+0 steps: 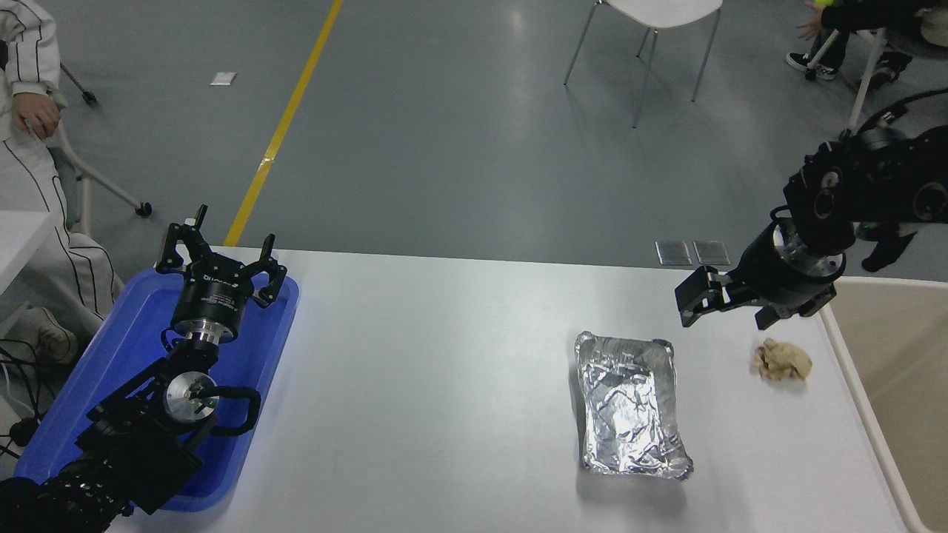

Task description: Pick up foil plate and place in dustbin

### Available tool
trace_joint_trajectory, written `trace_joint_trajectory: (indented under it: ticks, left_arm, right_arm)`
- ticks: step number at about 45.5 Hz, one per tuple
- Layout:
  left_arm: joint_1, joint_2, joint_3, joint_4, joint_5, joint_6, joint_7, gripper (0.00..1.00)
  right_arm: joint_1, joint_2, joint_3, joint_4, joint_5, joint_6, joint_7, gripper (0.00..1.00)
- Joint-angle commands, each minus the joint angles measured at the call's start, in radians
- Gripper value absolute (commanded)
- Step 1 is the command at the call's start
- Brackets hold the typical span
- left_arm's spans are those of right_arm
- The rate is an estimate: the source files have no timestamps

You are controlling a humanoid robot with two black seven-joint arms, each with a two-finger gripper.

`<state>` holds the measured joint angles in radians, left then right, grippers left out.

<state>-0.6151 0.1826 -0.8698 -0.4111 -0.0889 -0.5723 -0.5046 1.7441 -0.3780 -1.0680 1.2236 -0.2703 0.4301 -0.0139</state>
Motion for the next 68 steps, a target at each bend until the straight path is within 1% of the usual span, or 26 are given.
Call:
trace_joint_trajectory:
  ticks: [1,8,12,19,22,25,28,30,43,48,50,58,61,63,66,68]
  left_arm:
    - [0.0,0.0,0.0,0.001,0.0,0.0,0.0,1.0]
    - [0.0,0.0,0.0,0.001,0.0,0.0,0.0,1.0]
    - [0.0,0.0,0.0,0.0,0.0,0.0,0.0,1.0]
    - [0.0,0.0,0.0,0.001,0.0,0.0,0.0,1.0]
    - [0.0,0.0,0.0,0.0,0.0,0.0,0.0,1.0]
    - [0.0,0.0,0.0,0.001,0.0,0.0,0.0,1.0]
    - [0.0,0.0,0.0,0.0,0.0,0.0,0.0,1.0]
    - [0.0,0.001,0.0,0.001,0.0,0.0,0.0,1.0]
    - [0.0,0.0,0.0,0.001,0.0,0.0,0.0,1.0]
    - [0.0,0.0,0.0,0.001,0.0,0.0,0.0,1.0]
    - [0.0,0.0,0.0,0.001,0.0,0.0,0.0,1.0]
    - [0.0,0.0,0.0,0.001,0.0,0.0,0.0,1.0]
    - [0.0,0.0,0.0,0.001,0.0,0.0,-0.002,1.0]
    - [0.0,0.0,0.0,0.001,0.0,0.0,0.0,1.0]
    - [0.0,0.0,0.0,0.001,0.0,0.0,0.0,1.0]
    - [0.0,0.0,0.0,0.0,0.0,0.0,0.0,1.0]
  right_arm:
    - [-0.195,0.044,0.06,-0.072,0.023,-0.179,-0.001,1.0]
    - [-0.244,0.064,0.068,-0.098,0.039,-0.195,-0.003,1.0]
    - [-0.293,0.1,0.079,-0.124,0.039,-0.224,-0.005,1.0]
    - [-0.354,0.137,0.088,-0.164,0.019,-0.251,-0.008,0.99]
    - [-0.365,0.143,0.086,-0.171,0.019,-0.255,-0.021,0.98]
    - [-0.379,0.151,0.086,-0.179,0.019,-0.266,-0.053,0.95]
    - [-0.396,0.159,0.086,-0.187,0.017,-0.278,-0.093,0.93]
    - [-0.4,0.163,0.088,-0.188,0.019,-0.283,-0.107,0.92]
    - [-0.442,0.165,0.094,-0.2,0.025,-0.312,-0.113,0.92]
    - [-0.462,0.165,0.095,-0.211,0.025,-0.32,-0.113,0.87]
    - [-0.465,0.165,0.095,-0.211,0.029,-0.32,-0.115,0.82]
    - [-0.475,0.165,0.109,-0.21,0.042,-0.315,-0.115,0.5]
    - [-0.482,0.163,0.126,-0.208,0.042,-0.312,-0.113,0.44]
    - [-0.489,0.163,0.135,-0.205,0.042,-0.307,-0.113,0.36]
    - [-0.494,0.163,0.14,-0.202,0.046,-0.304,-0.113,0.31]
    - [-0.494,0.162,0.14,-0.197,0.046,-0.303,-0.113,0.24]
